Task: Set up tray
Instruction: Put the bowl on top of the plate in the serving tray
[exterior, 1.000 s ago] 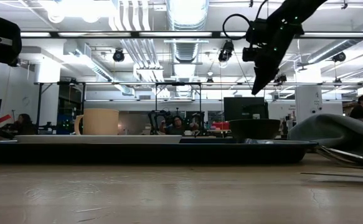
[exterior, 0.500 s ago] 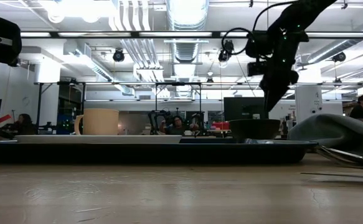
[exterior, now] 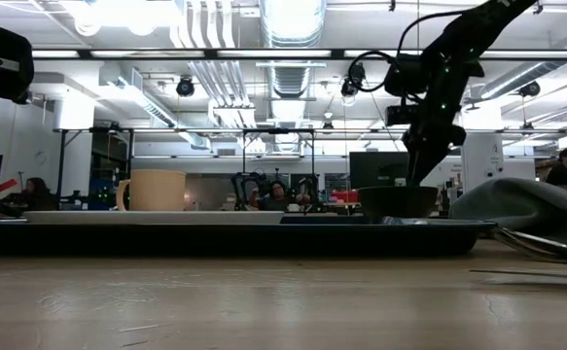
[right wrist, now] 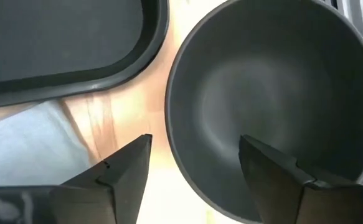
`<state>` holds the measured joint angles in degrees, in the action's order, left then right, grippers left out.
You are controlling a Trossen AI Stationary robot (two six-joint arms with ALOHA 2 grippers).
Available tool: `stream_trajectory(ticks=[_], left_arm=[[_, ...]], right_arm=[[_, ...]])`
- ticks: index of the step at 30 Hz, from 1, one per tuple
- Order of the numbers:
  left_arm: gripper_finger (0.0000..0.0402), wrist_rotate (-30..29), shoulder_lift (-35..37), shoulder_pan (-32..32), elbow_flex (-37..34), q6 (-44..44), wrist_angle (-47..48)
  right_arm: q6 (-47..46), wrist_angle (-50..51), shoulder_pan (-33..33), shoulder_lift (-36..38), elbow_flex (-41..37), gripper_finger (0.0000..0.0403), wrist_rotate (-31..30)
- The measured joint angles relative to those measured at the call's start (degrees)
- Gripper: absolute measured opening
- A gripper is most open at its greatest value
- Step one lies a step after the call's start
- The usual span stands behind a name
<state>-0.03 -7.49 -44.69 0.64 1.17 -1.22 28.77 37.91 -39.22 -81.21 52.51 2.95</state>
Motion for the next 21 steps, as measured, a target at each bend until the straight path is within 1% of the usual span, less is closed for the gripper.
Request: stream_trajectory(ticks=[5, 10, 14, 16, 17, 19, 21], left_arm=[[0.0084, 0.0, 0.0, 0.0, 0.0, 0.0, 0.0], [0.0084, 0.0, 0.0, 0.0, 0.0, 0.0, 0.0], [0.0084, 0.0, 0.0, 0.0, 0.0, 0.0, 0.0], [0.0084, 0.0, 0.0, 0.0, 0.0, 0.0, 0.0], [0.0084, 0.0, 0.0, 0.0, 0.0, 0.0, 0.0], [0.0084, 0.0, 0.0, 0.0, 0.0, 0.0, 0.0], [0.0084, 0.0, 0.0, 0.0, 0.0, 0.0, 0.0]], right_arm=[[-0.1, -2.4, 0.0, 0.0, -1.8, 0.0233, 0.3], [-1.4, -8.2, 0.0, 0.0, -5.8, 0.0229, 0.4], [-2.9, -11.8, 0.0, 0.0, -7.6, 0.0213, -0.1], [-4.1, -12.2, 0.0, 0.0, -7.8, 0.0186, -0.3], [-5.3, -12.6, 0.0, 0.0, -7.9, 0.0164, -0.3], [-6.5, -12.6, 0.0, 0.0, -8.1, 0.0108, -0.4], [-6.2, -12.4, 0.0, 0.0, -8.4, 0.0040, -0.3]])
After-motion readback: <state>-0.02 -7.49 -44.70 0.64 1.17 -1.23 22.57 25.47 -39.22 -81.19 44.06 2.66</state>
